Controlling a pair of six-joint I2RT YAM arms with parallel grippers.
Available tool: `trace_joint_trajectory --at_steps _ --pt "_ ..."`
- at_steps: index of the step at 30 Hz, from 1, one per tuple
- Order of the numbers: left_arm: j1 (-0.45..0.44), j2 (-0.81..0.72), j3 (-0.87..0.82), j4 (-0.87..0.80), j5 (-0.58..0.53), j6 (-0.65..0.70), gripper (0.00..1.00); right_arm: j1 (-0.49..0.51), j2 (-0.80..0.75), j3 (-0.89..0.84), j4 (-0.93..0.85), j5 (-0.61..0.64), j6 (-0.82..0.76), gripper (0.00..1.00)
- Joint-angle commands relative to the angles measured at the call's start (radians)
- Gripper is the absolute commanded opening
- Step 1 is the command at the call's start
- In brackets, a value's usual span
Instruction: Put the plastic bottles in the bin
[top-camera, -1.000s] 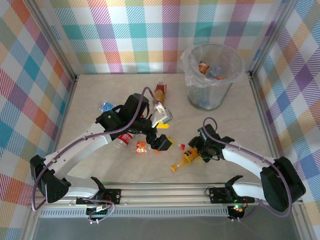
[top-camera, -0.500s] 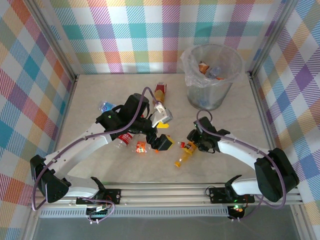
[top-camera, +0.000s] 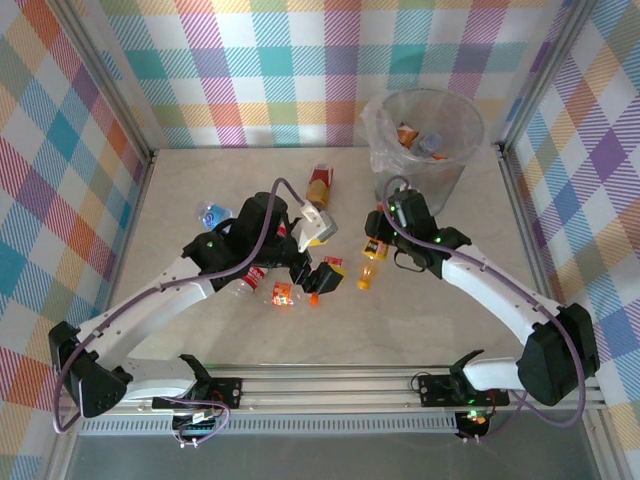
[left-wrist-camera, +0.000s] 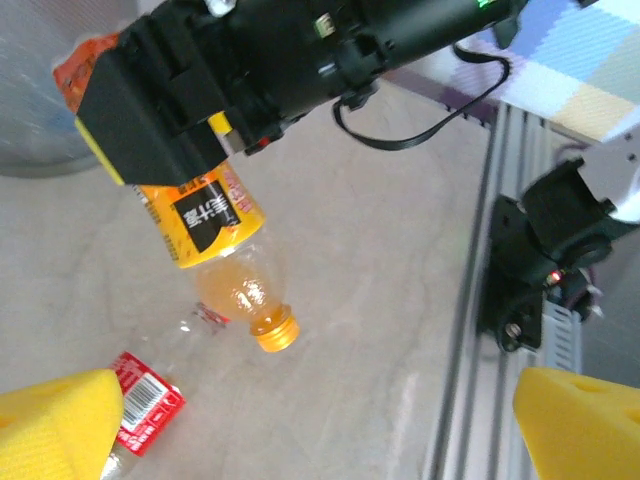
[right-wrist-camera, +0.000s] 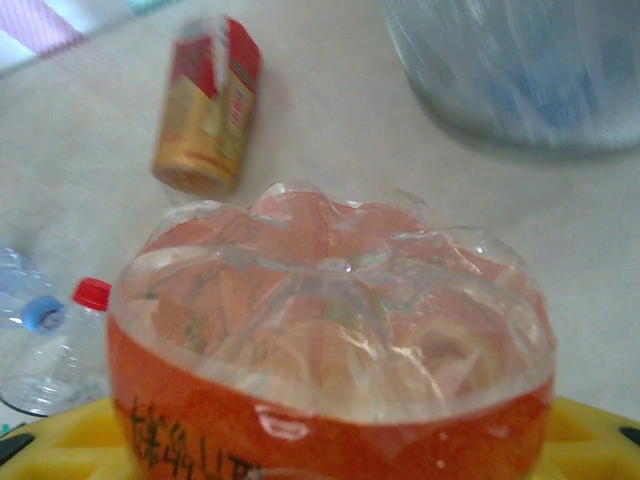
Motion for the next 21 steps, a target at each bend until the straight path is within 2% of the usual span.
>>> trace_joint_trajectory --at_steps 1,10,21 --pt "-0.018 -0.051 -0.043 0.114 -0.086 -0.041 1.00 0.006 -0.017 0.093 0.008 0.020 -0.157 0.58" --pt "-0.018 -0.094 -0.146 0.303 -0.156 -0.102 1.00 0.005 0.047 0.353 -0.017 0.137 -0.349 0.60" --pt "-0.017 -0.155 -0.208 0.406 -0.227 -0.137 1.00 -0.038 0.175 0.664 0.002 0.247 -0.502 0.60"
